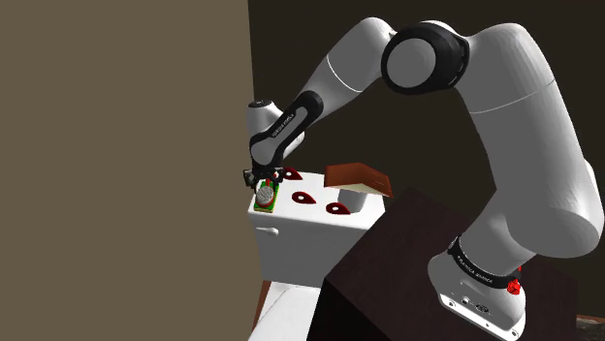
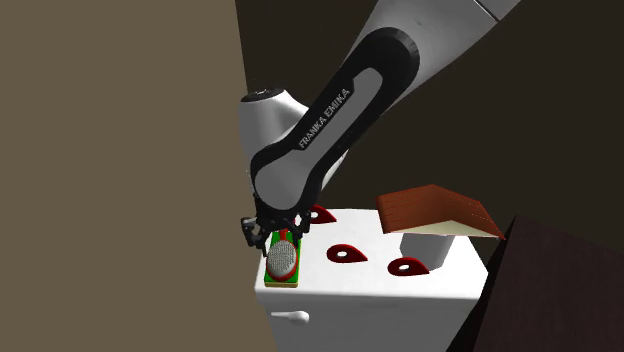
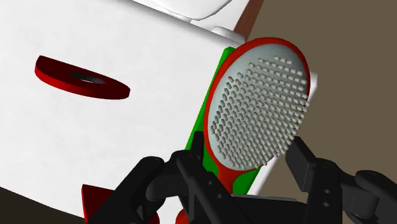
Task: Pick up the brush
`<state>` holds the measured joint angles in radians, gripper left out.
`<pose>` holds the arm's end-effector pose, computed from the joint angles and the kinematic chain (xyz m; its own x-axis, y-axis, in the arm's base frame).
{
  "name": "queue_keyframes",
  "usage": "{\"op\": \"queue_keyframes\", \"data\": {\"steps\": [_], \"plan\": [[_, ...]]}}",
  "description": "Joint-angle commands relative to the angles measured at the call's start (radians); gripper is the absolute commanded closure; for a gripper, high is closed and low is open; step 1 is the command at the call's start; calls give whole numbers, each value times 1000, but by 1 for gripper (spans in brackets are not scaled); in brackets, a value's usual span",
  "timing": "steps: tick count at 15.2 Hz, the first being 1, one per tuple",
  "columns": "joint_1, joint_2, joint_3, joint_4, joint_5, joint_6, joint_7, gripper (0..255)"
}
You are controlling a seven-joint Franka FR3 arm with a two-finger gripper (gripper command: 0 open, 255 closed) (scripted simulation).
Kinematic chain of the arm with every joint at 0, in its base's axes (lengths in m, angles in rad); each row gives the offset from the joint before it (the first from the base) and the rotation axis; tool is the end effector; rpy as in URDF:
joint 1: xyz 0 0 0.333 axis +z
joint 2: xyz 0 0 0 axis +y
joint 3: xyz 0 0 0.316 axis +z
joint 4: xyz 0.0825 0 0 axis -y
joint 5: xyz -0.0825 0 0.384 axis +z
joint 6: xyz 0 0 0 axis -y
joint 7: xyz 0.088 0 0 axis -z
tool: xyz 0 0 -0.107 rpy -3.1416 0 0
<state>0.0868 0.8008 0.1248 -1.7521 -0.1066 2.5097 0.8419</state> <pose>0.6369 0.1328 0.1130 0.8361 -0.5468 -0.0448 -0.5471 -0.8370 0.0056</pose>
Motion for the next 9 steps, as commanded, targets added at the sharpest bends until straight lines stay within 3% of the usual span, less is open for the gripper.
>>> {"op": "queue_keyframes", "data": {"steps": [1,9], "plan": [[-1,1,0,-2,0,1,-1,255],[-10,-89,11,-33,10,-58,-5,255]]}}
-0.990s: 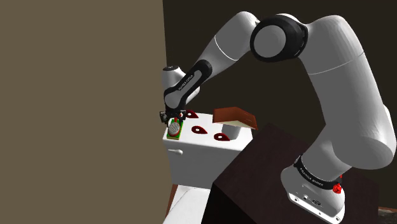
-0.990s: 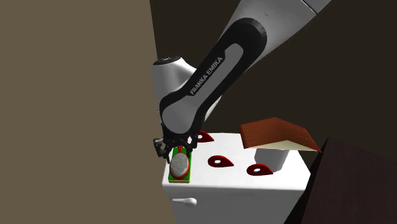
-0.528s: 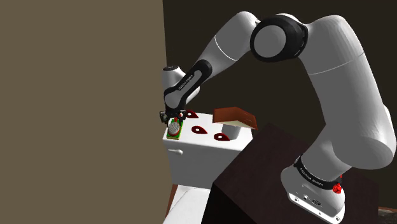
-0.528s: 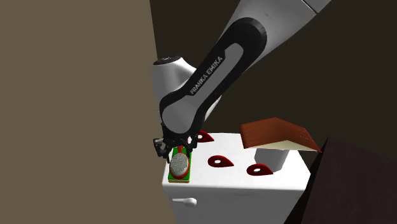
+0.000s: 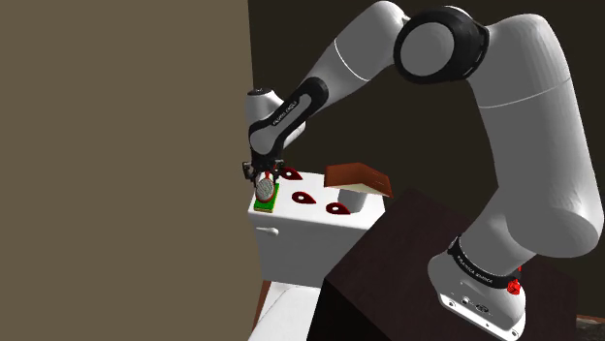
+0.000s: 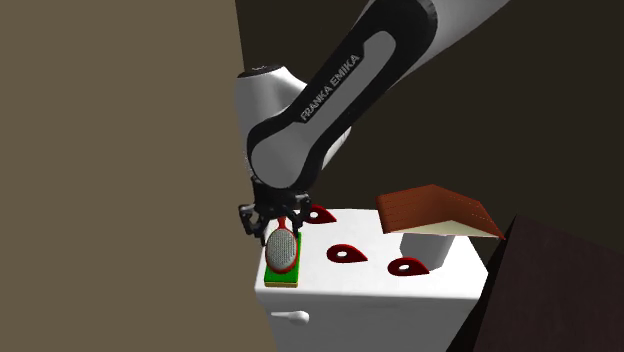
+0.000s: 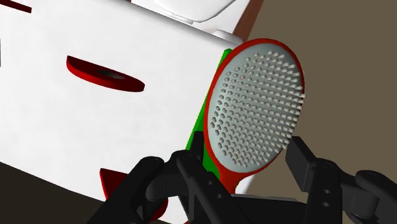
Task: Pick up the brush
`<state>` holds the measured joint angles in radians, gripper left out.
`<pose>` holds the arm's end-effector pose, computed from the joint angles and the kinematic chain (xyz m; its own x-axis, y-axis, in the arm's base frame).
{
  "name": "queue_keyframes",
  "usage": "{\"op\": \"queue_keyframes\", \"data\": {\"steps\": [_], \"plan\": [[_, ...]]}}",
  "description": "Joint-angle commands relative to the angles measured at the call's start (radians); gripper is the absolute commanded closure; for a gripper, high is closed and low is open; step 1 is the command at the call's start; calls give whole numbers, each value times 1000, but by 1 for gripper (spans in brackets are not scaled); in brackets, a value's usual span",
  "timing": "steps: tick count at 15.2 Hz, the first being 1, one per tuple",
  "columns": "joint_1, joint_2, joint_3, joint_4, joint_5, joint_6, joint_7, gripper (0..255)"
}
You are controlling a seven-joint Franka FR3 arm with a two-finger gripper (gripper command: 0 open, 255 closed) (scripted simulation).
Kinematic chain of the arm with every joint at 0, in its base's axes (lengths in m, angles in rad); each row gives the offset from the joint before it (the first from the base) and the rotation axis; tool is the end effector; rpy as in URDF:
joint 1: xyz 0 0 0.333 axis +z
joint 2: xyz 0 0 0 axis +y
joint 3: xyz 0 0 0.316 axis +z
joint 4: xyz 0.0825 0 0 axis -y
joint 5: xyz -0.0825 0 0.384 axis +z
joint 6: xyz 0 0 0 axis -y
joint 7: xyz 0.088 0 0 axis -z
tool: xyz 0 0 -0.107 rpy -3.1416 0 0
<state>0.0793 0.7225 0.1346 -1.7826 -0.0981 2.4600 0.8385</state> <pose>0.6358 0.1329 0.1485 0.8361 -0.5466 -0.0463 -0.5469 -0.8372 0.0067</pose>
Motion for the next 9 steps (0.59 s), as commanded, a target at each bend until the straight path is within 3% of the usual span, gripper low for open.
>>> {"op": "queue_keyframes", "data": {"steps": [1,9], "plan": [[-3,-22,3,-5,3,-17,-3,255],[-10,-86,11,-18,12,-68,-7,255]]}}
